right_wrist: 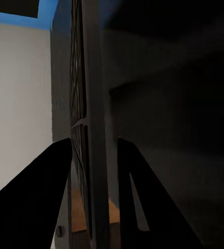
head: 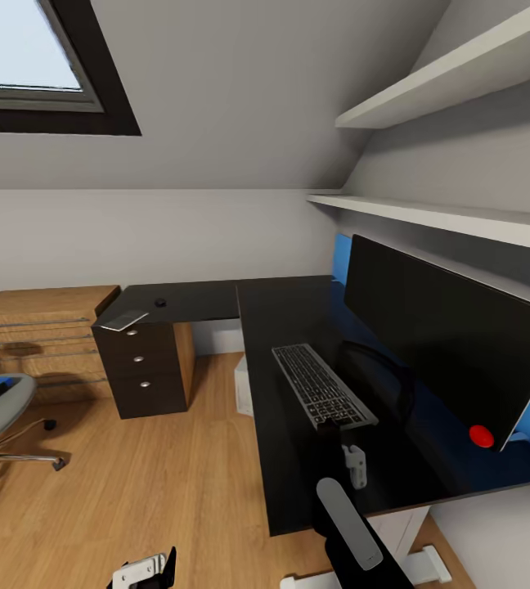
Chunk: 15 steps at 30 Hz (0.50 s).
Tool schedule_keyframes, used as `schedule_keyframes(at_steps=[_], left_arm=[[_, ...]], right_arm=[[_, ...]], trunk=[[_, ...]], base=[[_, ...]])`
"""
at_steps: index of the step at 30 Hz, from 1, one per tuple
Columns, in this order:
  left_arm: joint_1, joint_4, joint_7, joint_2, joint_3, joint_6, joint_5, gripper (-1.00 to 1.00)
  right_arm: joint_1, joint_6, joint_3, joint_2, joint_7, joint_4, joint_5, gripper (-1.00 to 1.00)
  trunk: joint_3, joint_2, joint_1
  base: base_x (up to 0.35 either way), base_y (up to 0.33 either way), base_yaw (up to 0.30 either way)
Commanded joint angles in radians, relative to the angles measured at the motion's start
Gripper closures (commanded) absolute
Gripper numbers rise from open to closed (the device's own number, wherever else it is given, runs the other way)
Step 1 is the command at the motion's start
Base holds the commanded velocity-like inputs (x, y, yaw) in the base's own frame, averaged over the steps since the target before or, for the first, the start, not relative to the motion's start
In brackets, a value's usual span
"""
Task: In the bedroom, organize the workspace by keeping the computer under the desk, ensuring the monitor is on the desk, placing the keyboard on the desk next to the monitor, placing the mouse on the desk next to the keyboard, moving the folder from the swivel chair onto the desk next to the mouse, stacking the notebook on top of the folder with the pen on top of the notebook, and positioning the swivel chair next to the desk.
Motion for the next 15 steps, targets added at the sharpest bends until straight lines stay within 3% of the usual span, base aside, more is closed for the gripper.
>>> schedule_keyframes(at_steps=[1, 15], left_arm=[[0.0, -0.002, 0.008, 0.002, -0.005, -0.003, 0.006, -1.0], [0.0, -0.052, 0.012, 0.001, -0.003, 0.02, 0.008, -1.0]], right_arm=[[-0.001, -0.005, 0.001, 0.0, -0.002, 0.002, -0.006, 1.0], [-0.002, -0.003, -0.032, 0.0, -0.003, 0.021, -0.02, 1.0]], trunk=[[-0.001, -0.001, 0.0], [-0.007, -0.015, 0.008]], base=[[0.002, 0.025, 0.0], [0.0, 0.005, 0.0]])
